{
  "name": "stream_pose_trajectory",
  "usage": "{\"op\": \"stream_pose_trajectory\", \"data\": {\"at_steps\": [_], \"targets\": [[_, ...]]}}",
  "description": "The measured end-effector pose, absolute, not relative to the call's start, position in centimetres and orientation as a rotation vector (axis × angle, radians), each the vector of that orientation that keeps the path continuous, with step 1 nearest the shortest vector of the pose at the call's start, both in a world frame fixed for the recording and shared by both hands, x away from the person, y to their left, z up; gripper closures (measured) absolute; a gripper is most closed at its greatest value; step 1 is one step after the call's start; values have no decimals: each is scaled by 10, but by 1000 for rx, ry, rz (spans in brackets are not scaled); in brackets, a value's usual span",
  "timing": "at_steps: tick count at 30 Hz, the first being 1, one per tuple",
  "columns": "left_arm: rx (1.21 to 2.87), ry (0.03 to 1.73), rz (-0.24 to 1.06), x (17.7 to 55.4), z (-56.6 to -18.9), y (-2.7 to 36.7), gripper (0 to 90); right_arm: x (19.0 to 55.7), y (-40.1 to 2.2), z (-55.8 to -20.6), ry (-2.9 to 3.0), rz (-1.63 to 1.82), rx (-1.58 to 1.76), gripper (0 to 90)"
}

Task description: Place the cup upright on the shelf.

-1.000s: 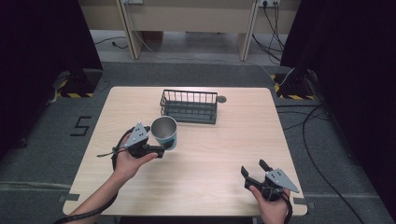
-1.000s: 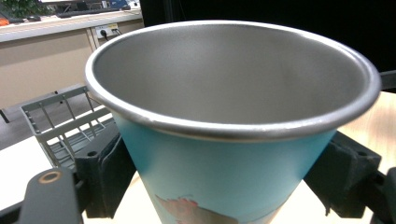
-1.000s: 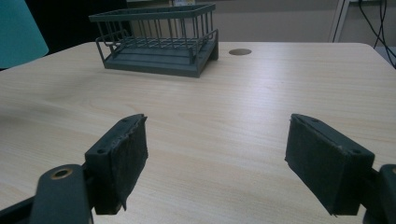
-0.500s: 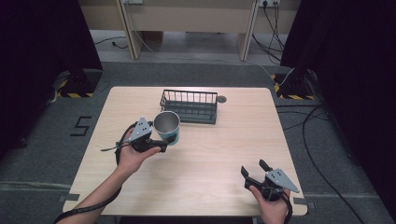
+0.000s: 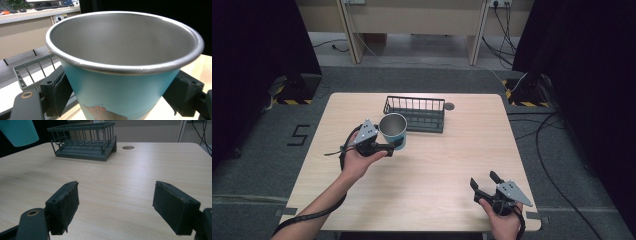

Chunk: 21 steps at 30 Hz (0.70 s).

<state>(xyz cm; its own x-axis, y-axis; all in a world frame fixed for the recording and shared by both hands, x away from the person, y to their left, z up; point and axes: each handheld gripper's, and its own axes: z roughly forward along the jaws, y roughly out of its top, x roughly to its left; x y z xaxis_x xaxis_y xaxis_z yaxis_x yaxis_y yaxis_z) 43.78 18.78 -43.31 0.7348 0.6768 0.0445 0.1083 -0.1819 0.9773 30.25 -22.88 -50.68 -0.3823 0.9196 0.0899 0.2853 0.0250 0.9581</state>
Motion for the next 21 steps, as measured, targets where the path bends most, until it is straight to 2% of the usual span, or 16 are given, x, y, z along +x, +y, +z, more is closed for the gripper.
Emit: {"op": "stream_pose_trajectory", "data": {"at_steps": [21], "targets": [[1701,658,605,459,-429,183,169,302,-229,-507,1717,1383,1229,221]]}}
